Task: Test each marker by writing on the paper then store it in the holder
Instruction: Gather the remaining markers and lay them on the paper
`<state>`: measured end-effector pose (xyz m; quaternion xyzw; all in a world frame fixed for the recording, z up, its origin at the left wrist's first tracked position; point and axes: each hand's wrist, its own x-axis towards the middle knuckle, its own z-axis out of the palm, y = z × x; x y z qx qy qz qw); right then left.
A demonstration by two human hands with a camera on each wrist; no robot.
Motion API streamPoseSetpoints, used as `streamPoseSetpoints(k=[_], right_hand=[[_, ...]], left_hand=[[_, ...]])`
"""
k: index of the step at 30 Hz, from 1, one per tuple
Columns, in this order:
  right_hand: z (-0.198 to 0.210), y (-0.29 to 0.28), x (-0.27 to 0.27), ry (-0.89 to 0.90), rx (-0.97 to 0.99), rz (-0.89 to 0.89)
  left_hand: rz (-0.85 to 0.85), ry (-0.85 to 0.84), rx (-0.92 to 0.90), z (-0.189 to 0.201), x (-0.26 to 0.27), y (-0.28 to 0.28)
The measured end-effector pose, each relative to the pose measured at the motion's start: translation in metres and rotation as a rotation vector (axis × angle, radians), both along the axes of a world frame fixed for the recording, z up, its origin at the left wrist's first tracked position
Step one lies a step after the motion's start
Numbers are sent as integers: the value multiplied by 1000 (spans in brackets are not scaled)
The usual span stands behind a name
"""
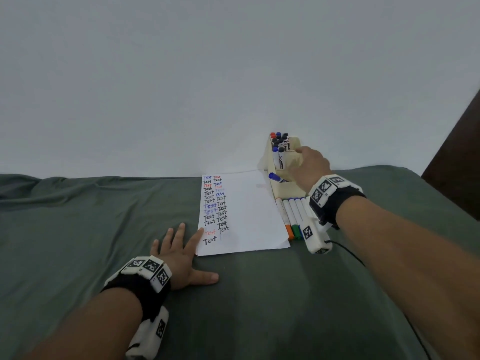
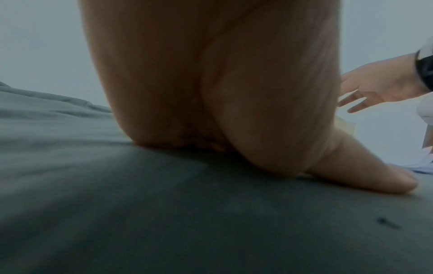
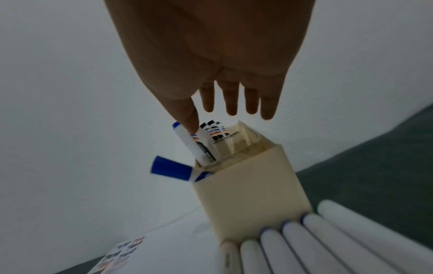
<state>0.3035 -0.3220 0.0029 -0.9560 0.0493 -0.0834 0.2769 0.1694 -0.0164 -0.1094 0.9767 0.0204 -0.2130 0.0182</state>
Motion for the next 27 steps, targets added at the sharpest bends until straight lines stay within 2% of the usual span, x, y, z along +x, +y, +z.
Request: streamPoseSetpoints(k=[4, 7, 10, 12, 15, 17, 19, 22, 27], right_hand=[[-22, -11, -37, 144, -70, -68], [-40, -13, -57, 296, -94, -47], [-54, -7, -75, 397, -266, 2], [-59, -3, -87, 353, -271, -9], [-64, 5, -101, 121, -135, 93], [-66, 16, -111, 54, -68, 186], [-68, 27, -118, 108, -47, 225], [-71, 32, -123, 225, -42, 153], [-77, 31, -127, 245, 5, 72]], left_hand=[[9, -18, 2, -3, 1, 0], [21, -31, -2, -5, 1, 0], [30, -50, -4, -5, 1, -1], [39, -69, -6, -4, 0, -3], [73, -137, -31, 4, -2, -7], [112, -230, -120, 11, 0, -9], [141, -296, -282, 15, 4, -10], [192, -346, -547, 17, 8, -10], [184, -257, -623, 23, 17, -14]])
